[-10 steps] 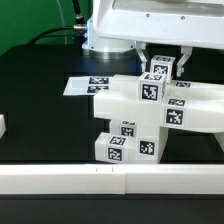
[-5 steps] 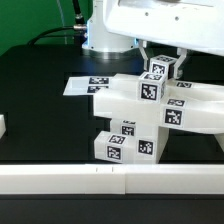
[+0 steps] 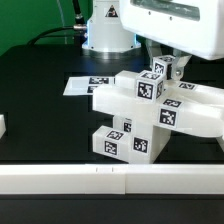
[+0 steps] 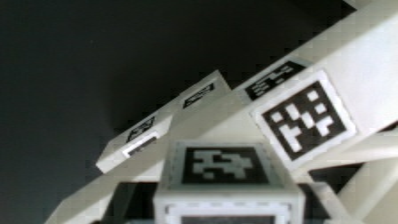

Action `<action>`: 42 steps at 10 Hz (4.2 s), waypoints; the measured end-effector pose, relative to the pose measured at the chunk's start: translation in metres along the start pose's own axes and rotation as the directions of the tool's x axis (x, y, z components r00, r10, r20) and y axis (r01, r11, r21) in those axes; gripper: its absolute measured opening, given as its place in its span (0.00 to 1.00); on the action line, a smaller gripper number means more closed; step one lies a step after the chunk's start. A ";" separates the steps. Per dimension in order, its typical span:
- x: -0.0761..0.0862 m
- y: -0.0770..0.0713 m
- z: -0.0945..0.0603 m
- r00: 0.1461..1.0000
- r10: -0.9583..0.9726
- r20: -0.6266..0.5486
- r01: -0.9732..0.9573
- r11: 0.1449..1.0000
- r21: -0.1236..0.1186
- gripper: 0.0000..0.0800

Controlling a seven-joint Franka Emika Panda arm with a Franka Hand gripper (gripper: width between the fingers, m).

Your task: Assemble chair

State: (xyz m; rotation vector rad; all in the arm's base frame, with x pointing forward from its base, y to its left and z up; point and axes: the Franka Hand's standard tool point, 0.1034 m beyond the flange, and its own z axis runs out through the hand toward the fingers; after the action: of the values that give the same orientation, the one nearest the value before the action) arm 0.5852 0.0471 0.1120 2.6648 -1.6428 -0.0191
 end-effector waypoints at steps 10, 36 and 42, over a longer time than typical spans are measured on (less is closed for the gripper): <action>0.000 0.001 0.001 0.876 -0.482 -0.001 0.482 0.876 -0.007 0.81; 0.002 0.001 0.003 0.858 -0.514 -0.021 0.514 0.858 -0.018 0.34; -0.003 -0.001 0.003 0.992 -0.123 -0.016 0.123 0.992 0.000 0.34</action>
Offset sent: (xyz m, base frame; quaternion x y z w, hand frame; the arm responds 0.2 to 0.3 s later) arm -0.0001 -0.0054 -0.0005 -0.0164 0.0099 -0.0827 0.9964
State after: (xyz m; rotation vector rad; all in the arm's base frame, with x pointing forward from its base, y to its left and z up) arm 0.5849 0.0499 0.1087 2.7550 -1.4723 0.0026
